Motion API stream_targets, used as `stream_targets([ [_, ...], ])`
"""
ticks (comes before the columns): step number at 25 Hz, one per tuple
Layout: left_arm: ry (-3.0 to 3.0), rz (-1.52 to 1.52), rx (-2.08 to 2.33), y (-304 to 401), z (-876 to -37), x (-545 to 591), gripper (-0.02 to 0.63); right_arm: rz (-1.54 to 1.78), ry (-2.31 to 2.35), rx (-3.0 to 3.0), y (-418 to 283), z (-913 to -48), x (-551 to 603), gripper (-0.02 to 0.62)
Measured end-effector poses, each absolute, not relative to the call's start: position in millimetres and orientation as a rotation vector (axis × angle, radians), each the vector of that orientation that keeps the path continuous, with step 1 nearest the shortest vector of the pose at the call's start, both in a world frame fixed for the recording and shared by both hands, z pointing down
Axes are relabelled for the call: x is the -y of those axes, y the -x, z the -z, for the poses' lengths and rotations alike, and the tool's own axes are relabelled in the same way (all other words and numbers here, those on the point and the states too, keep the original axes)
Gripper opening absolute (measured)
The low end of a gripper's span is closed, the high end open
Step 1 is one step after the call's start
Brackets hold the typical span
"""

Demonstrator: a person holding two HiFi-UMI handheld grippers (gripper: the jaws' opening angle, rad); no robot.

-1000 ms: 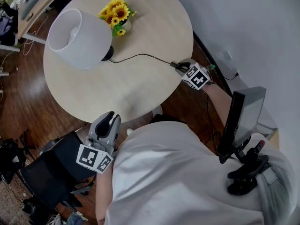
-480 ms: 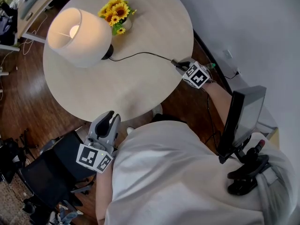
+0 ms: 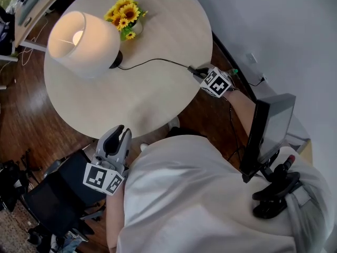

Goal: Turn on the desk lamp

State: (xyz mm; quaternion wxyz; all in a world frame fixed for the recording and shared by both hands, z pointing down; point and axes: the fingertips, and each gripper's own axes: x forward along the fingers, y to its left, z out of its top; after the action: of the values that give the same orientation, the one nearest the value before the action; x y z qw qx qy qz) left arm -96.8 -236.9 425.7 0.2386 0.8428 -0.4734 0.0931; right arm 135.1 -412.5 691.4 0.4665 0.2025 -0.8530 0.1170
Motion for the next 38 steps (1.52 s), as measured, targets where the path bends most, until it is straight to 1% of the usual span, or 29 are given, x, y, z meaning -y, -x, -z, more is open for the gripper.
stream_targets([
  [10, -2.323, -0.254, 1.296, 102, -424, 240, 0.08, -0.282, -0.485, 2.079, -139, -701, 416, 0.078],
  [12, -2.325, -0.253, 1.296, 103, -424, 241, 0.08, -0.287, -0.488, 2.077, -140, -700, 417, 0.095],
  [13, -2.327, -0.252, 1.294, 103, -424, 241, 0.08, -0.292, -0.492, 2.075, -140, -699, 418, 0.143],
  [14, -2.328, -0.252, 1.292, 104, -424, 241, 0.08, -0.297, -0.498, 2.074, -141, -698, 418, 0.162],
  [21, -2.349, -0.252, 1.278, 108, -424, 242, 0.08, -0.273, -0.55, 2.104, -135, -684, 424, 0.179],
  [30, -2.382, -0.253, 1.231, 113, -422, 241, 0.08, -0.223, -0.697, 2.139, -133, -638, 427, 0.179],
  [38, -2.431, -0.231, 1.17, 128, -422, 226, 0.08, -0.215, -0.793, 2.2, -105, -586, 381, 0.179],
])
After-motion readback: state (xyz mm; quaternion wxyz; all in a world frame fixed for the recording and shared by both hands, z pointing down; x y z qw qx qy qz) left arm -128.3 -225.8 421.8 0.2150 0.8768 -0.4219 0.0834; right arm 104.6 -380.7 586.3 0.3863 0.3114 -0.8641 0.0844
